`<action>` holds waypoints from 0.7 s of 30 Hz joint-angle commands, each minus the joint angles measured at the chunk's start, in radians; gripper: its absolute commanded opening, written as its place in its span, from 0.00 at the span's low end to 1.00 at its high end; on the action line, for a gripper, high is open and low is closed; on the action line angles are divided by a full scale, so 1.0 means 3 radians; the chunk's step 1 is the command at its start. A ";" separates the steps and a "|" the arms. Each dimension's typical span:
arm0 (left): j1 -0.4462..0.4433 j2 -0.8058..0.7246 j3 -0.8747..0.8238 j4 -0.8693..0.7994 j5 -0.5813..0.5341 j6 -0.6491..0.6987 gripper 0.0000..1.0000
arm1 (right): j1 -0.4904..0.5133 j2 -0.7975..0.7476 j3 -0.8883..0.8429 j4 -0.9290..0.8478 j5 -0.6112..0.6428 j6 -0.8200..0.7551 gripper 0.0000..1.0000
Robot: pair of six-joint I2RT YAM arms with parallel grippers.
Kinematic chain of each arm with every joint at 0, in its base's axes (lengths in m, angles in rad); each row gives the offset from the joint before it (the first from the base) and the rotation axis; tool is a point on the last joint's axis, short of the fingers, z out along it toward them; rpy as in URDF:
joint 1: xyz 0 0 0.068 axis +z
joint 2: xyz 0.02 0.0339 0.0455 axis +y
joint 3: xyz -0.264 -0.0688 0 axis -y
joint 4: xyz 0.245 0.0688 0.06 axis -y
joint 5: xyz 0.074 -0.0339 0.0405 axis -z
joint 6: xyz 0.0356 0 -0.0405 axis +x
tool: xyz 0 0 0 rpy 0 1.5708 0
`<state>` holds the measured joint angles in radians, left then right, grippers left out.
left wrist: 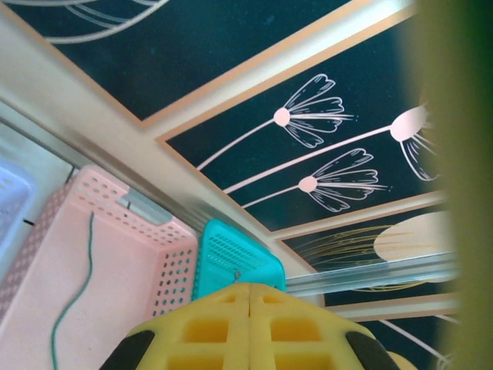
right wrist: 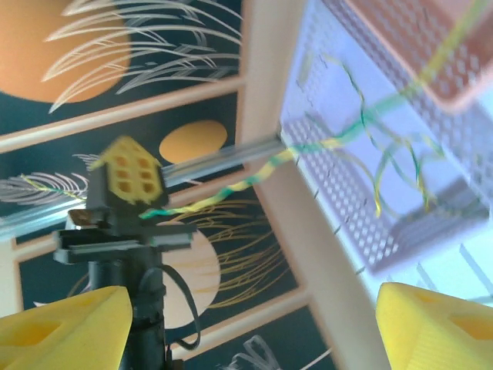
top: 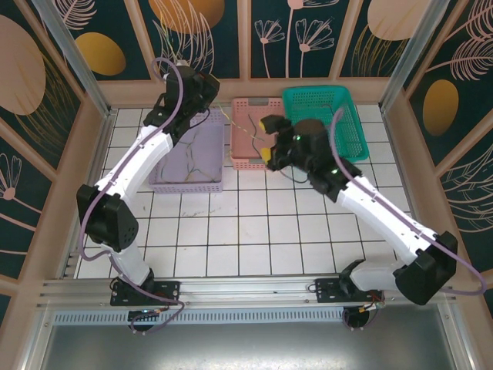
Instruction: Untangle the cables
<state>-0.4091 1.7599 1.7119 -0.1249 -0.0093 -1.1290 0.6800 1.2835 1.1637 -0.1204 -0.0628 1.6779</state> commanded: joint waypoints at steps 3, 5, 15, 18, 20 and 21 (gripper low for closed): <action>-0.0022 -0.0134 -0.0137 0.0333 0.0082 -0.0318 0.00 | 0.0044 0.0371 0.0004 0.0850 0.0275 0.0911 0.82; -0.0022 -0.0180 -0.0196 0.0350 0.0112 -0.0336 0.00 | 0.0054 0.0509 0.0072 0.0890 0.0300 0.0932 0.80; -0.0022 -0.0501 -0.0729 0.0458 0.0323 -0.0430 0.00 | 0.0113 0.1117 0.0531 0.1122 0.0293 0.0874 0.45; -0.0029 -0.0537 -0.0855 0.0414 0.0428 -0.0363 0.00 | 0.0136 0.1206 0.0639 0.0989 0.0273 0.0691 0.31; -0.0027 -0.0557 -0.0827 0.0176 0.0436 -0.0123 0.00 | 0.0108 0.1239 0.0828 0.0614 0.0276 0.0276 0.12; -0.0026 -0.0558 -0.0780 -0.0032 0.0423 0.0074 0.00 | 0.0075 0.1290 0.1046 0.0263 0.0201 -0.0052 0.06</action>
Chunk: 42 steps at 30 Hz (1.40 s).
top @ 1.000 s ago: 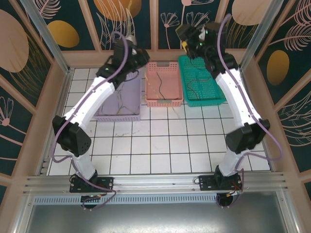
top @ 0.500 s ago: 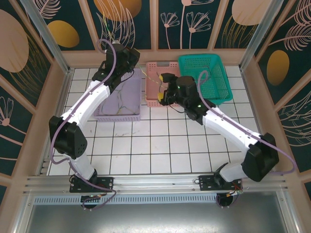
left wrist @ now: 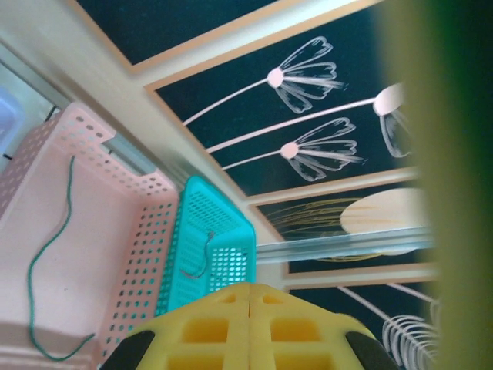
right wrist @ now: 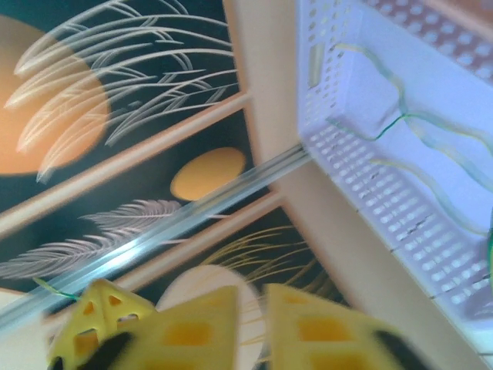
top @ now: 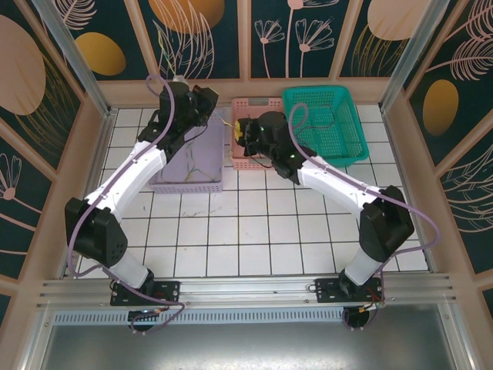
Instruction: Untangle the cables
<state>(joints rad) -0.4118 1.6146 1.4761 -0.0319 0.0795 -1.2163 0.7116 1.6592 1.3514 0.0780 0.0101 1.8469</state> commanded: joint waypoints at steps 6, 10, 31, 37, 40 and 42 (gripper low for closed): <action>-0.0023 -0.0060 -0.0069 -0.1300 0.0515 0.1348 0.00 | -0.0023 0.0922 0.1977 -0.2150 -0.0323 -0.2950 0.00; -0.0019 -0.0146 -0.0398 -0.1704 0.0676 0.1850 0.00 | 0.0041 0.1403 0.2381 -0.2488 -0.0731 -0.3901 0.00; 0.0573 0.0075 -0.0576 -0.2269 -0.0479 0.1890 0.00 | -0.0089 0.2395 0.3794 -0.2931 -0.1785 -0.4240 0.48; 0.0718 0.0125 -0.0348 -0.2277 -0.0896 0.1761 0.00 | -0.0208 0.2017 0.3764 -0.2794 -0.1666 -0.4025 0.56; 0.0754 0.0115 -0.0165 -0.2288 -0.1162 0.1700 0.00 | -0.0259 0.1875 0.3779 -0.2781 -0.1604 -0.3949 0.56; 0.0771 0.0085 -0.0025 -0.2315 -0.1365 0.1697 0.00 | -0.0289 0.1773 0.3752 -0.2789 -0.1525 -0.3932 0.56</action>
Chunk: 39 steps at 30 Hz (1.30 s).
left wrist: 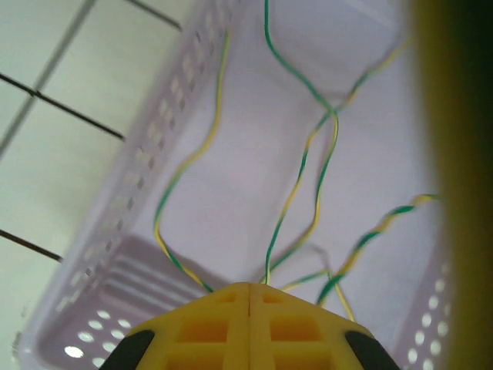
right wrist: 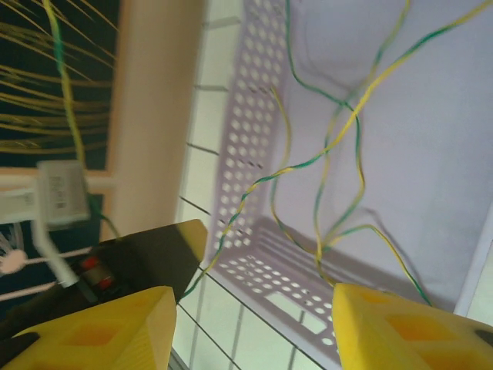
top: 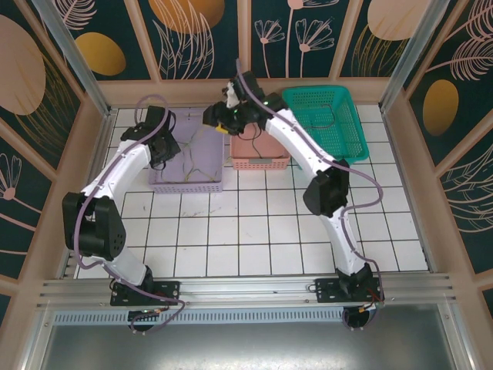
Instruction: Untangle the cables
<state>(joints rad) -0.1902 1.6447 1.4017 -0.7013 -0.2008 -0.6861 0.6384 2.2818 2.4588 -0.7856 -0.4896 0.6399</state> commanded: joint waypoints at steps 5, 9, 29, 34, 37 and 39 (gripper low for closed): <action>0.0035 0.0086 0.0490 -0.0201 -0.0729 0.0103 0.00 | -0.0099 -0.0627 -0.0209 0.0144 0.0379 0.0099 0.57; 0.0031 0.0094 0.0377 -0.0174 -0.0561 0.0222 0.00 | -0.0134 -0.0908 -0.0599 0.0255 0.0470 0.0097 0.56; -0.0042 0.0930 0.0244 -0.0761 -0.0115 0.1008 0.00 | -0.0145 -0.1359 -0.1654 0.0582 0.0482 0.0156 0.55; -0.0043 0.1369 0.0613 -0.1020 0.0119 0.1164 0.00 | -0.0145 -0.1383 -0.1738 0.0602 0.0480 0.0175 0.55; -0.0042 0.1567 0.0917 -0.1156 0.0052 0.1180 0.05 | -0.0139 -0.1402 -0.1795 0.0631 0.0470 0.0193 0.55; -0.0042 0.1594 0.1064 -0.1175 0.0001 0.1153 0.33 | -0.0121 -0.1407 -0.1814 0.0630 0.0469 0.0190 0.55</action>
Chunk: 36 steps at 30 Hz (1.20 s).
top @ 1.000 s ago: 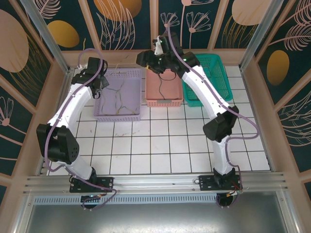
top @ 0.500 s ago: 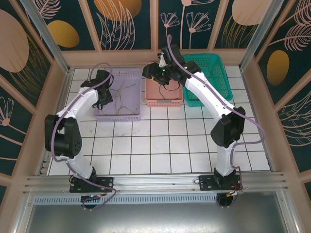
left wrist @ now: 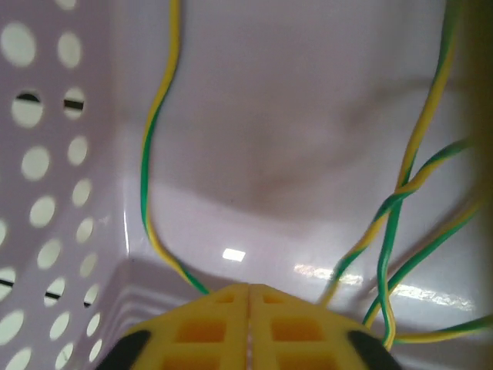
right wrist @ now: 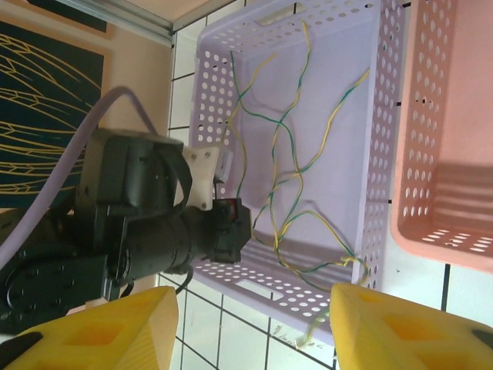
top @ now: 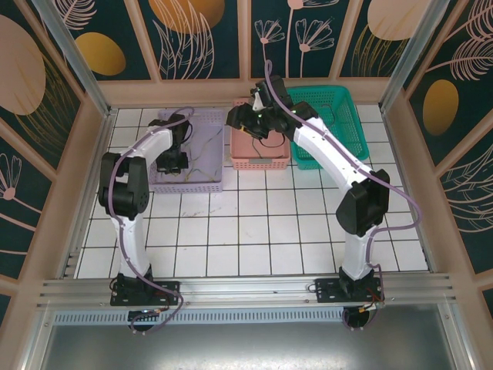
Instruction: Untangle the cables
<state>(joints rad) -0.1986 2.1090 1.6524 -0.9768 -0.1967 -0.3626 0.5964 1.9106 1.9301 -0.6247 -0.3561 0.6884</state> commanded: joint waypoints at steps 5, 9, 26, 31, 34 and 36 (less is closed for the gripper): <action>-0.0018 -0.0040 0.0417 -0.0234 0.0064 0.0035 0.59 | 0.0035 -0.0183 -0.0093 0.0112 0.0026 0.0035 0.55; -0.0019 -0.0154 0.0486 -0.0282 0.0060 -0.0007 0.60 | 0.0039 -0.0159 -0.0054 0.0114 0.0018 0.0037 0.55; -0.0020 -0.0597 0.0700 -0.0234 0.0111 -0.0151 0.73 | 0.0050 -0.0214 -0.0219 0.0137 0.0240 0.0019 0.55; -0.0023 -0.0642 0.0837 -0.0235 0.0214 -0.0222 0.73 | 0.0027 -0.0461 -0.0767 0.0320 0.0356 0.0118 0.54; -0.0023 -0.0671 0.0932 -0.0258 0.0234 -0.0266 0.73 | 0.0032 -0.0614 -0.1060 0.0433 0.0373 0.0194 0.54; -0.0022 -0.0693 0.1009 -0.0292 0.0187 -0.0307 0.71 | 0.0032 -0.0711 -0.1211 0.0475 0.0410 0.0219 0.53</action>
<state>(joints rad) -0.1986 1.9427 1.9072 -1.0374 -0.1444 -0.4244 0.6037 1.7718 1.6127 -0.5453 -0.2661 0.7254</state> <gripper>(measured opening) 0.718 0.533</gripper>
